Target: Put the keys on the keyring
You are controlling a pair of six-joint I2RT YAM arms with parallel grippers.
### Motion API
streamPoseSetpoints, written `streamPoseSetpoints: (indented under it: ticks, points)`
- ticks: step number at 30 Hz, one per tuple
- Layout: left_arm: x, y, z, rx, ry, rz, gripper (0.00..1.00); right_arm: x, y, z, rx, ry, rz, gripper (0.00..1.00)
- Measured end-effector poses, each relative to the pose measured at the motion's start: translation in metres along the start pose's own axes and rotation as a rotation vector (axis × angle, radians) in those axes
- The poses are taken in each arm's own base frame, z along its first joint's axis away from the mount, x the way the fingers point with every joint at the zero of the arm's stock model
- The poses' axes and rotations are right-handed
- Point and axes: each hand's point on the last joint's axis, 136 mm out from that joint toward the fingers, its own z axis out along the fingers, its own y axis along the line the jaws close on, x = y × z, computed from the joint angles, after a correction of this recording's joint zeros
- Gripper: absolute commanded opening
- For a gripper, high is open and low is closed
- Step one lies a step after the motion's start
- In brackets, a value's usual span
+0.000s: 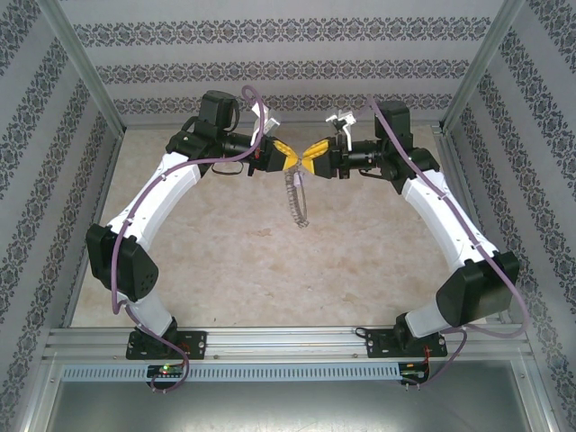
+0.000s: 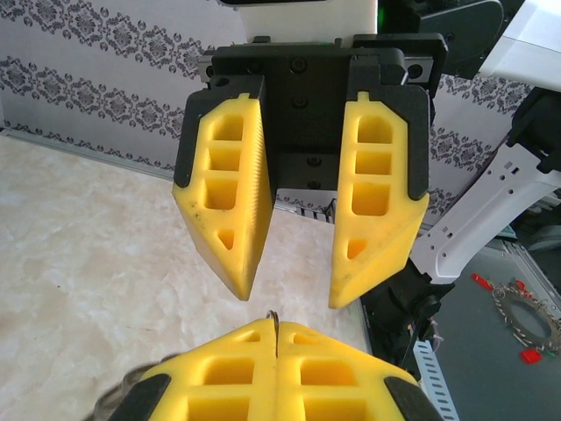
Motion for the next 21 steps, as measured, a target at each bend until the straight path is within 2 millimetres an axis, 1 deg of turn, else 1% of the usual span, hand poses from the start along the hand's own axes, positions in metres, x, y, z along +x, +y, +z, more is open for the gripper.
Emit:
streamPoseSetpoints:
  ticks: [5, 8, 10, 12, 14, 15, 18, 21]
  points:
    - [0.0000, 0.0001, 0.0000, 0.000, 0.000, 0.000, 0.00, 0.0006, 0.0012, 0.0065, -0.016, 0.007, -0.001, 0.33]
    - [-0.0001, -0.0001, -0.0001, 0.000, 0.000, 0.000, 0.00, 0.0018, 0.0008, 0.0090, -0.021, 0.011, 0.002, 0.29]
    - [-0.0003, -0.0003, 0.0000, 0.000, 0.000, 0.001, 0.00, 0.0022, -0.0001, 0.0096, -0.021, 0.012, 0.002, 0.20]
    - [-0.0006, -0.0015, 0.0003, 0.004, -0.001, 0.001, 0.00, 0.0021, -0.0009, 0.0098, -0.019, 0.012, 0.004, 0.13]
    - [-0.0013, -0.0020, 0.0005, 0.004, -0.002, 0.002, 0.00, 0.0016, -0.0005, 0.0096, -0.020, 0.011, 0.005, 0.02]
    - [-0.0016, -0.0023, 0.0003, 0.005, -0.003, 0.002, 0.00, 0.0010, -0.0004, 0.0094, -0.020, 0.010, 0.004, 0.00]
    - [-0.0029, -0.0029, -0.0004, 0.004, -0.005, 0.006, 0.00, -0.0012, 0.0007, 0.0087, -0.018, 0.014, 0.011, 0.00]
    - [-0.0054, -0.0030, -0.0014, -0.008, -0.009, 0.019, 0.15, -0.0042, 0.0010, 0.0083, -0.014, 0.029, 0.007, 0.00]
